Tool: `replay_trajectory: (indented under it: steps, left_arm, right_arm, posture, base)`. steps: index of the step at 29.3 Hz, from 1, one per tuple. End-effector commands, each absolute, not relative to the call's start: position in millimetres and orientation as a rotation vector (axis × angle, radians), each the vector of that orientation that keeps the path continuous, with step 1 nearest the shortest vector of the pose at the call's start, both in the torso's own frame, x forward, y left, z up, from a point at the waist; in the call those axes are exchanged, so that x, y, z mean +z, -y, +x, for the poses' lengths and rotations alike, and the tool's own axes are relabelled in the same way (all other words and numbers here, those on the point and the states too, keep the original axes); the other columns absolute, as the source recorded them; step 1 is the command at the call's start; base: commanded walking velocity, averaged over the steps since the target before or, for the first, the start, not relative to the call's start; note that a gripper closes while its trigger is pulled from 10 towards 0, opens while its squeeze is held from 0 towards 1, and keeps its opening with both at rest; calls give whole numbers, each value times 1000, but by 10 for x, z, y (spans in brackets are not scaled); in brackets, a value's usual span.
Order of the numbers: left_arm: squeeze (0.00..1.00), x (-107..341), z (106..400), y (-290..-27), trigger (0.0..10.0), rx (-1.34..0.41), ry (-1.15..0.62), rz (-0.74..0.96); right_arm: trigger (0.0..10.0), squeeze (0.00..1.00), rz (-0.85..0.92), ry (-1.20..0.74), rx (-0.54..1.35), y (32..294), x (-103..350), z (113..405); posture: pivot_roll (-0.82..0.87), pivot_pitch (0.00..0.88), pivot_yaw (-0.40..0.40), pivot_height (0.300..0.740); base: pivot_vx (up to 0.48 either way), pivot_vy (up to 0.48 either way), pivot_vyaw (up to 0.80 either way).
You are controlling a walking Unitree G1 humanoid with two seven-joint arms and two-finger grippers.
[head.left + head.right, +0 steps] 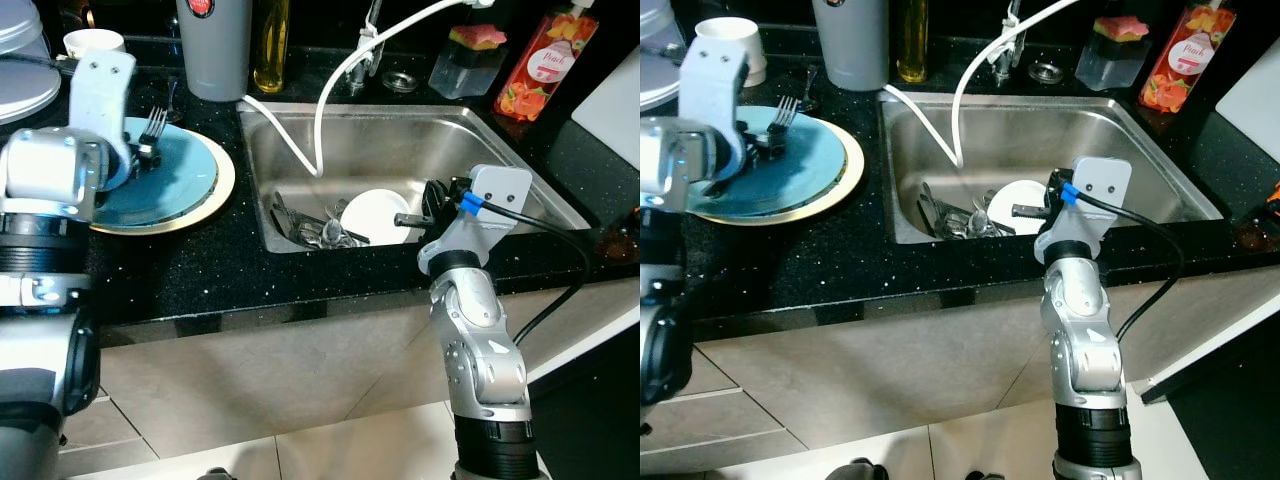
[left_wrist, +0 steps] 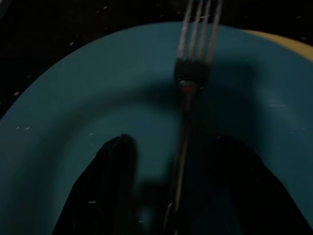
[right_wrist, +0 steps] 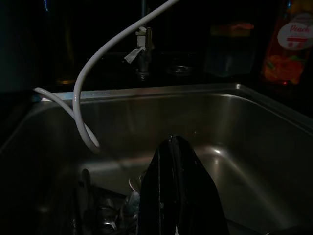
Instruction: Kitchen organization
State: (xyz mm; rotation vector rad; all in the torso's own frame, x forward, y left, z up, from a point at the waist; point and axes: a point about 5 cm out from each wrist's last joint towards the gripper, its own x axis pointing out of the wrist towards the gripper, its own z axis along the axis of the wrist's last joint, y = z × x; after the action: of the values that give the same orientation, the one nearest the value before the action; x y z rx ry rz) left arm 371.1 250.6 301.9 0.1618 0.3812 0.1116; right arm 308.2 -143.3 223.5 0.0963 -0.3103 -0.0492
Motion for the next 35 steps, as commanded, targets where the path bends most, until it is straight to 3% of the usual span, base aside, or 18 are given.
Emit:
replay_trajectory:
  steps: [1, 2, 3, 17, 22, 23, 24, 25, 28, 30, 31, 34, 35]
  left_arm:
    - [0, 3023, 3701, -2583, 10000, 128, -394, 151]
    - [0, 3009, 3702, -2602, 9020, 132, -400, 148]
    - [0, 2971, 3702, -2610, 0, 118, -417, 110]
    - [0, 2996, 3746, -2563, 0, 102, -388, 99]
    - [0, 3301, 3792, -2488, 0, 134, -170, 208]
    - [0, 3403, 3791, -2445, 2706, 129, -103, 227]
    - [0, 3502, 3785, -2398, 8588, 120, -42, 226]
    - [0, 3598, 3776, -2342, 10000, 106, 16, 226]
    - [0, 3699, 3766, -2253, 10000, 66, 75, 218]
    - [0, 3800, 3784, -1967, 10000, -76, 132, 189]
    - [0, 3800, 3784, -1967, 10000, -76, 132, 189]
    - [0, 3656, 3853, -1498, 10000, -322, 78, 176]
    - [0, 3656, 3853, -1498, 10000, -322, 78, 176]
  right_arm:
    - [10000, 0, 91, 304, -54, 1454, 2203, 3085]
    - [10000, 0, 91, 305, -54, 1456, 2205, 3085]
    - [10000, 0, 90, 305, -55, 1459, 2206, 3083]
    - [10000, 0, 89, 307, -59, 1474, 2213, 3090]
    - [10000, 0, 88, 305, -65, 1490, 2209, 3084]
    - [10000, 0, 88, 305, -66, 1494, 2209, 3084]
    - [10000, 0, 87, 306, -67, 1496, 2211, 3085]
    - [10000, 0, 87, 307, -67, 1501, 2214, 3085]
    - [10000, 0, 86, 309, -68, 1507, 2221, 3087]
    - [10000, 0, 86, 313, -67, 1509, 2238, 3095]
    - [10000, 0, 86, 313, -67, 1509, 2238, 3095]
    - [10000, 0, 87, 328, -66, 1506, 2280, 3102]
    - [10000, 0, 87, 328, -66, 1506, 2280, 3102]
  posture:
    - [278, 76, -89, 740]
    - [278, 77, -90, 740]
    - [278, 78, -90, 740]
    - [268, 83, -88, 740]
    - [263, 84, -88, 740]
    - [260, 84, -89, 740]
    - [259, 84, -89, 740]
    - [256, 83, -91, 740]
    - [255, 83, -94, 740]
    - [256, 84, -96, 740]
    - [256, 84, -96, 740]
    - [250, 84, -94, 740]
    - [250, 84, -94, 740]
  base:
    - [0, 0, 0]
    - [0, 0, 0]
    - [0, 0, 0]
    - [0, 0, 0]
    - [0, 0, 0]
    - [0, 0, 0]
    - [0, 0, 0]
    - [0, 0, 0]
    - [0, 0, 0]
    - [0, 0, 0]
    - [0, 0, 0]
    - [0, 0, 0]
    - [0, 0, 0]
